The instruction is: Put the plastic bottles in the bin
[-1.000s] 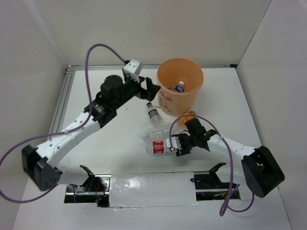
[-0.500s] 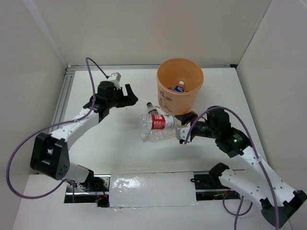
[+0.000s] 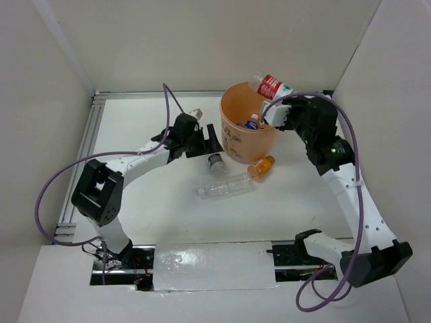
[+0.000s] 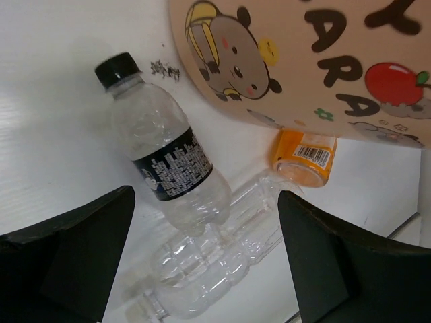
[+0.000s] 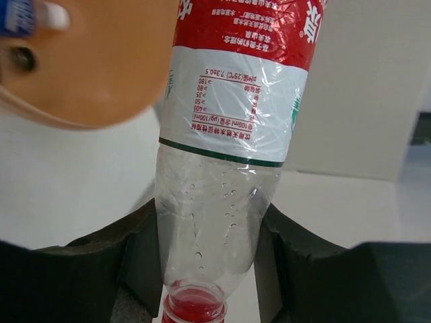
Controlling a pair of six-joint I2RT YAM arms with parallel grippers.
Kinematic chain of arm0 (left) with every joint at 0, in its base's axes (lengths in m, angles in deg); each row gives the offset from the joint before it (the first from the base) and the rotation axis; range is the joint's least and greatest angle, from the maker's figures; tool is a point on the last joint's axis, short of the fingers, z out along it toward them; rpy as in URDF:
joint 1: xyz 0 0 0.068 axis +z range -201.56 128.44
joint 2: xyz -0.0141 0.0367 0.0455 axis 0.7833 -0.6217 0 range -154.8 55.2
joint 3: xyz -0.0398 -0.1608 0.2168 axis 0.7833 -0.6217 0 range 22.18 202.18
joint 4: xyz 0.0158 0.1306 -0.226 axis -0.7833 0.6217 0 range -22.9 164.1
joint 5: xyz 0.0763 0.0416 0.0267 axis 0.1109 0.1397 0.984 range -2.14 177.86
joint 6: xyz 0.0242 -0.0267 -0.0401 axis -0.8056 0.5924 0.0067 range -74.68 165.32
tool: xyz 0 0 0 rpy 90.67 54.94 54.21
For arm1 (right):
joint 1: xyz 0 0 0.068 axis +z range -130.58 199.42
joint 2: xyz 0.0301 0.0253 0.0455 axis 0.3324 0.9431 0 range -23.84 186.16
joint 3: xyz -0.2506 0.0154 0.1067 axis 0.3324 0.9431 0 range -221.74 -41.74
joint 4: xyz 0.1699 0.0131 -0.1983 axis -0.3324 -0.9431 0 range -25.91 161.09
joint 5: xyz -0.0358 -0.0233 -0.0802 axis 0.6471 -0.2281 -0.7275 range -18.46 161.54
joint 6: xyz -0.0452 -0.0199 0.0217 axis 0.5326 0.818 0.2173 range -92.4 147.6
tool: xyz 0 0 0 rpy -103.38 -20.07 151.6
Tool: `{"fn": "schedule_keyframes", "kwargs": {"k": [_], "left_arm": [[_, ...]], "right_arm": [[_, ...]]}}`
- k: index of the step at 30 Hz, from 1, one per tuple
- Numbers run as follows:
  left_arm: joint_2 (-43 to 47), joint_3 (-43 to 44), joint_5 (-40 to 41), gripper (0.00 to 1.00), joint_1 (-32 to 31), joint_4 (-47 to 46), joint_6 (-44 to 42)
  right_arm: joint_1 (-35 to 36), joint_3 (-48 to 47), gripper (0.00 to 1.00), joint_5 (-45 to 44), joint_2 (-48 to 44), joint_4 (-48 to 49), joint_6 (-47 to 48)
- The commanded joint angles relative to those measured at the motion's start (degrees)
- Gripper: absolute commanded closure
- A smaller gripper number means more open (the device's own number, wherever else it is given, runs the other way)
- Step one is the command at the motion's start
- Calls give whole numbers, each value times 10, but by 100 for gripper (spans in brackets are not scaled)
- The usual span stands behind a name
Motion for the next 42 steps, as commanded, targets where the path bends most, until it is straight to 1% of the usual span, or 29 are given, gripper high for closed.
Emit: {"fn": "schedule_keyframes", "kwargs": {"k": [1, 2, 4, 7, 11, 12, 13, 15, 18, 22, 23, 24, 25, 26, 27, 28, 29, 30, 31, 32, 33, 34, 35, 36, 37, 38, 39, 40, 42], "left_arm": [[-28, 33, 46, 0, -23, 34, 34], [-28, 33, 51, 0, -32, 39, 41], [-36, 27, 51, 0, -37, 32, 53], [-52, 27, 51, 0, -37, 27, 60], [-73, 22, 51, 0, -43, 22, 65], [-73, 22, 51, 0, -43, 22, 65], [-79, 17, 51, 0, -43, 15, 65], [-84, 17, 51, 0, -43, 9, 70], [-97, 17, 45, 0, -48, 4, 70], [-110, 17, 45, 0, -54, -1, 70], [-110, 17, 45, 0, -54, -1, 70], [-115, 17, 45, 9, -54, -1, 70], [-115, 17, 40, 14, -54, -7, 70], [-120, 12, 39, 28, -54, -14, 70], [-120, 11, 39, 36, -54, -15, 70], [-120, 5, 39, 43, -54, -22, 70], [-120, -1, 34, 50, -54, -29, 70], [-115, -1, 34, 59, -49, -29, 70], [-105, -7, 34, 71, -49, -29, 70], [-97, -7, 41, 76, -49, -29, 70], [-85, -13, 47, 79, -43, -29, 64], [-72, -21, 56, 80, -43, -29, 56], [-56, -21, 79, 80, -43, -29, 47], [-15, -35, 90, 80, -43, -29, 27], [6, -40, 97, 80, -43, -29, 15], [27, -40, 116, 81, -43, -35, -9], [62, -40, 116, 83, -43, -35, -24], [76, -35, 116, 83, -43, -35, -37], [100, -11, 123, 84, -43, -35, -73]], "right_arm": [[-24, -74, 54, -52, 20, 1, 101], [-33, -80, 45, -52, 20, 1, 122], [-50, -87, 36, -29, 35, -5, 188], [-50, -110, 34, 15, 61, -34, 244], [-44, -132, 37, 22, 98, -83, 308], [-38, -138, 35, 22, 105, -94, 322], [-37, -143, 30, 22, 117, -104, 341], [-37, -155, 21, 37, 122, -119, 358], [-32, -168, 12, 49, 136, -134, 370], [-26, -168, 9, 63, 130, -103, 346], [-26, -168, 8, 68, 125, -91, 310], [-26, -168, 8, 74, 117, -79, 283], [-26, -176, 8, 94, 109, -68, 219], [-26, -195, 8, 109, 109, -68, 178], [-26, -208, 8, 153, 102, -68, 132], [-34, -221, 10, 187, 94, -106, 58], [-54, -232, 11, 229, 86, -123, 24], [-67, -226, 13, 319, 75, -136, -4], [-79, -212, 15, 368, 60, -163, -21], [-89, -168, 18, 418, 22, -178, -31], [-102, -141, 20, 464, 1, -192, -31], [-102, -112, 21, 545, -19, -208, -19], [-102, -83, 23, 576, -54, -225, -25], [-102, -27, 27, 604, -68, -233, -30], [-97, -1, 28, 648, -78, -246, -30], [-92, 52, 30, 662, -92, -281, 6], [-78, 78, 31, 667, -92, -291, 15], [-70, 104, 31, 662, -101, -273, 15], [-42, 172, 31, 638, -108, -228, -33]]}}
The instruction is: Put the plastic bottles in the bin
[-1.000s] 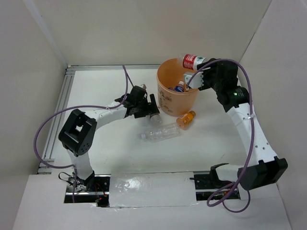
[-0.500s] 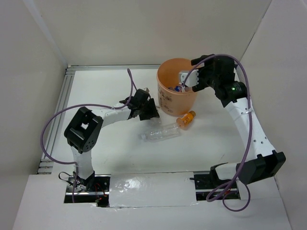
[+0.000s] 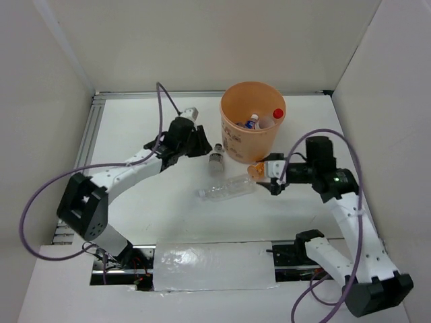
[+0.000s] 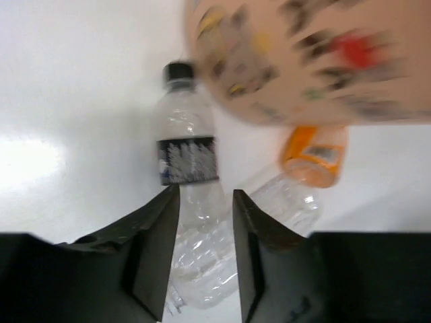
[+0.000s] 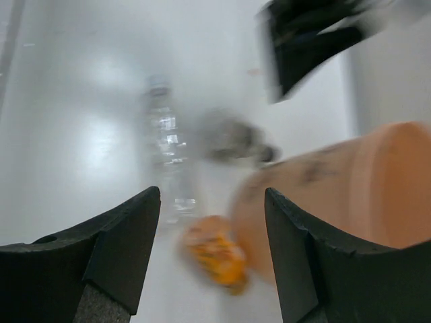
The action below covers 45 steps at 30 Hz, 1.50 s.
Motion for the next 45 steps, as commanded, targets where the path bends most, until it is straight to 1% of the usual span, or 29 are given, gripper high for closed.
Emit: {"fn": "schedule_keyframes", "kwargs": {"k": [1, 2, 3, 4, 5, 6, 7, 9, 10, 11, 13, 14, 15, 16, 21, 22, 24, 26, 27, 30, 34, 36, 38, 40, 41, 45], "left_arm": [[86, 45, 29, 84, 2, -41, -79], [99, 50, 29, 84, -3, -50, -89], [109, 61, 14, 84, -3, -72, -112], [118, 69, 14, 86, -3, -82, -120], [125, 77, 7, 86, -9, -94, -131], [125, 86, 7, 87, -9, -109, -147], [125, 111, 7, 92, -9, -109, -148], [95, 145, 12, 92, -9, -84, -158], [68, 190, 12, 82, -9, -19, -158], [67, 191, 12, 70, -9, -18, -158], [44, 170, 12, 42, -9, -1, -158], [38, 156, 4, 20, -9, -8, -158], [38, 140, -8, 13, -9, -14, -165], [22, 125, -8, 8, -9, -22, -170], [-31, 107, -8, 7, -9, -1, -177], [-31, 99, -8, 8, -9, -1, -177], [-59, 99, -8, 8, -9, -1, -171], [-84, 107, -1, 9, -14, 21, -163], [-107, 114, -1, 9, -14, 21, -154], [-147, 127, 32, 9, -35, 40, -112], [-176, 127, 27, 8, -41, 32, -72], [-206, 152, 22, 8, -41, 42, -38], [-221, 152, 17, 7, -47, 43, 1], [-221, 140, 5, 7, -47, 43, 26], [-221, 133, -7, 7, -47, 25, 33], [-169, 53, -45, 12, -47, -31, 32]], "right_arm": [[35, 87, 30, 4, 14, 18, -69], [48, 104, 27, -13, 14, 81, -98], [76, 126, 25, -35, 19, 101, -135], [91, 131, 24, -69, 27, 111, -136], [106, 131, 19, -86, 37, 129, -143], [118, 138, 19, -99, 61, 129, -148], [136, 138, 19, -120, 72, 136, -148], [137, 138, 19, -126, 87, 159, -164], [142, 143, 17, -131, 87, 170, -164], [142, 143, 17, -131, 87, 175, -164], [142, 143, 13, -138, 87, 175, -169], [142, 143, 11, -138, 81, 175, -169], [142, 143, 11, -144, 81, 175, -169], [142, 143, 9, -144, 76, 175, -169], [142, 148, 9, -161, 55, 169, -184], [142, 148, 9, -161, 47, 169, -191], [142, 148, 9, -168, 42, 169, -201], [142, 153, 9, -174, 42, 169, -207], [142, 153, 9, -174, 42, 169, -207], [142, 153, 9, -174, 42, 169, -207], [142, 153, 9, -174, 42, 164, -207], [142, 153, 9, -168, 42, 164, -207], [142, 153, 9, -168, 42, 159, -207], [142, 153, 9, -168, 42, 158, -207], [142, 153, 9, -163, 36, 158, -207], [142, 159, 9, -163, 24, 146, -195]]}}
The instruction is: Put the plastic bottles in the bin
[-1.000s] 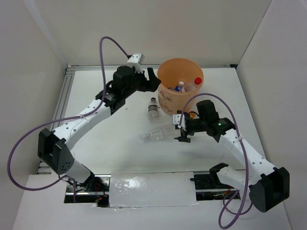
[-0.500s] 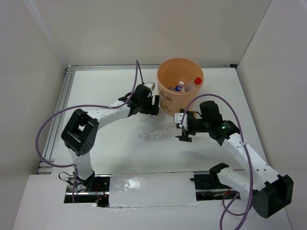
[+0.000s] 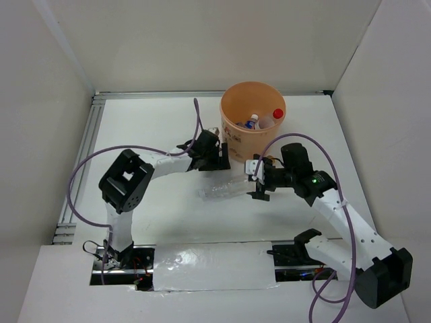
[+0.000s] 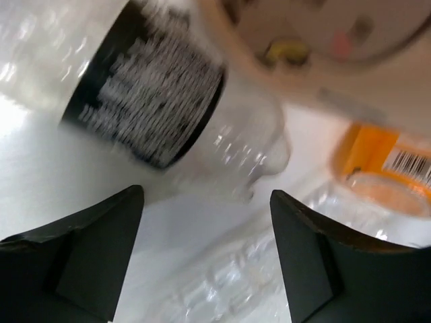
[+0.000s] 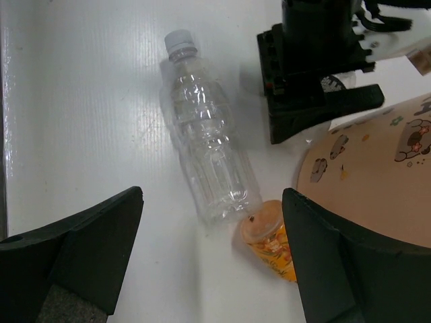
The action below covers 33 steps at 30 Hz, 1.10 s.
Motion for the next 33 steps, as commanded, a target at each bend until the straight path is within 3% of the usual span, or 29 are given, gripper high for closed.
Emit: {"fn": "schedule_keyframes", "kwargs": {"k": [1, 5, 7, 14, 21, 23, 26, 33], "left_arm": [[65, -62, -37, 12, 0, -24, 21], [146, -111, -30, 9, 6, -17, 39], [171, -118, -15, 7, 20, 17, 102], [184, -99, -17, 4, 37, 6, 230], [80, 12, -23, 3, 54, 71, 265], [58, 46, -6, 3, 54, 68, 257], [1, 123, 9, 3, 59, 140, 229], [-59, 138, 42, 3, 65, 186, 182]], "right_arm": [[4, 10, 9, 3, -25, 3, 5], [4, 27, 8, 8, -31, -2, 30], [4, 39, 8, 8, -31, 5, 35], [4, 44, 8, 14, -14, 5, 52], [4, 44, 8, 9, -19, 5, 57], [4, 44, 8, 9, -25, 5, 52], [4, 44, 8, 9, -31, -5, 52], [4, 44, 8, 8, -37, 0, 46]]}}
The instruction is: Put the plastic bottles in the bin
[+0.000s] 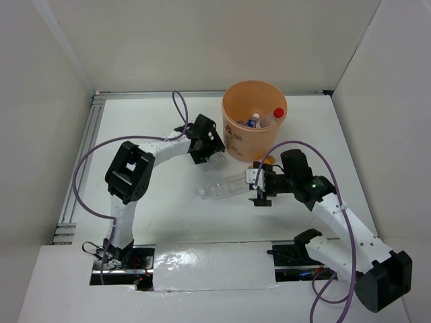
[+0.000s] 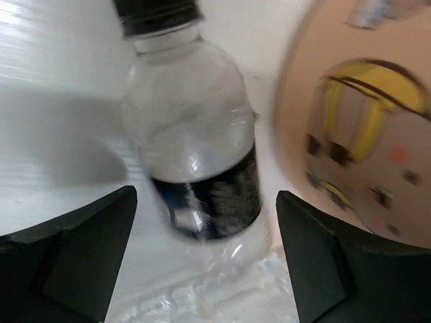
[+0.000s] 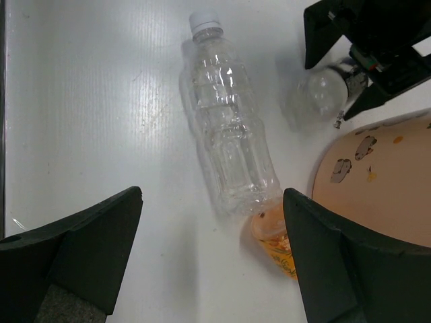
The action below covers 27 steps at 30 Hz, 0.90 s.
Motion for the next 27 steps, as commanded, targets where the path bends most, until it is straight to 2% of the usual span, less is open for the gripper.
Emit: {"fn": "schedule_keyframes", "kwargs": {"k": [1, 6, 10, 11, 12, 14, 16, 17, 18, 20, 22, 23, 26, 27], "left_arm": [[-31, 12, 32, 3, 4, 45, -29], [-43, 7, 38, 8, 4, 45, -24], [-20, -20, 31, 40, 4, 27, -24], [-6, -48, 31, 50, 4, 14, -36], [11, -63, 31, 67, 4, 8, -42], [80, -91, 42, 82, 4, 2, -63], [137, -125, 57, 97, 4, 2, -87], [200, -132, 82, 99, -1, 2, -121], [232, -139, 92, 99, -9, -17, -145], [315, -146, 123, 100, -25, -35, -216], [356, -146, 123, 100, -32, -96, -287], [378, -133, 114, 100, -32, -117, -308], [384, -111, 71, 96, -37, -208, -362], [355, -81, 62, 96, -37, -226, -374]], "right_arm": [[4, 0, 8, 7, -10, 4, -1], [4, 0, 8, 7, 2, 4, -1], [4, 0, 8, 12, 7, 4, -1], [4, 0, 8, 12, 7, 9, -1], [4, 0, 8, 17, 7, 9, -1], [4, 5, 11, 17, 7, 9, -1], [4, 11, 19, 24, 2, 9, 6], [4, 19, 33, 30, 2, 3, 20], [4, 19, 40, 30, 2, 3, 28], [18, 32, 42, 21, 7, 16, 28], [26, 49, 34, 7, 13, 36, 34], [32, 49, 25, 0, 13, 44, 34], [32, 49, 18, -6, 27, 61, 41], [38, 49, 17, -12, 33, 66, 41]]}}
